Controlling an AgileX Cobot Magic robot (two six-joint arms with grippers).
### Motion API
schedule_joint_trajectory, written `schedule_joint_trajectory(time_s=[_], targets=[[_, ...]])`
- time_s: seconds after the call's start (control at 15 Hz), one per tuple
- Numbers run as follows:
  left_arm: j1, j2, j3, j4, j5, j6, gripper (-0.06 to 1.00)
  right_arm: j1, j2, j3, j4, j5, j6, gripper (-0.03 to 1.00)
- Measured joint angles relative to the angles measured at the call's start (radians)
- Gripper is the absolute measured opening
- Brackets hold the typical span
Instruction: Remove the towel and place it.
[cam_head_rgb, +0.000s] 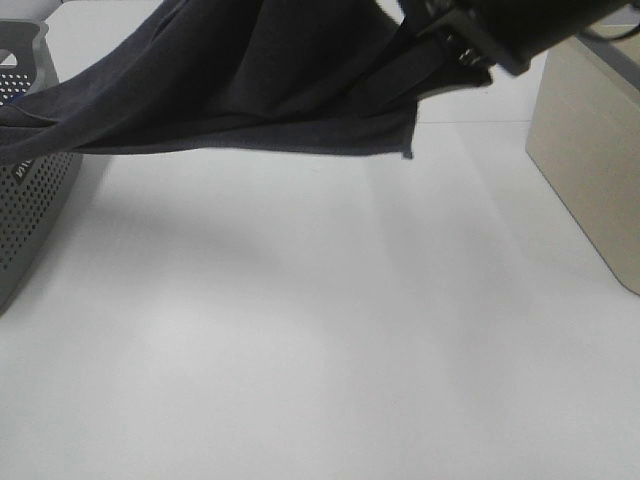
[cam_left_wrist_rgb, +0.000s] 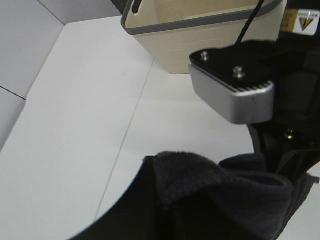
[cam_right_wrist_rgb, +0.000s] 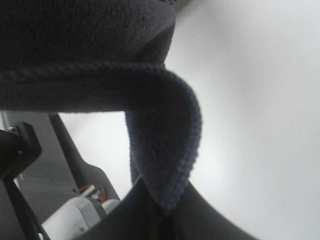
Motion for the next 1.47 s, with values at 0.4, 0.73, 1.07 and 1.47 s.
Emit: schedule_joint_trajectory(time_s=[0.4, 0.73, 1.07, 1.47], targets=[[0.004, 0.000, 0.000, 0.175, -0.219, -0.031, 0.00, 0.000, 0.090, -0.542, -0.465, 0.253, 0.274, 0.02], [0.155, 0.013, 0.000, 0.217, -0.449, -0.144, 0.00, 0.000, 0.255, -0.945, -0.613, 0.211, 0.294, 0.02], [0.208, 0.074, 0.000, 0.217, -0.646, -0.146, 0.00, 0.000, 0.322, -1.005, -0.698, -0.047, 0.341, 0.02], [0.311, 0.139, 0.000, 0.217, -0.870, -0.149, 0.00, 0.000, 0.370, -1.005, -0.802, -0.367, 0.440, 0.02]])
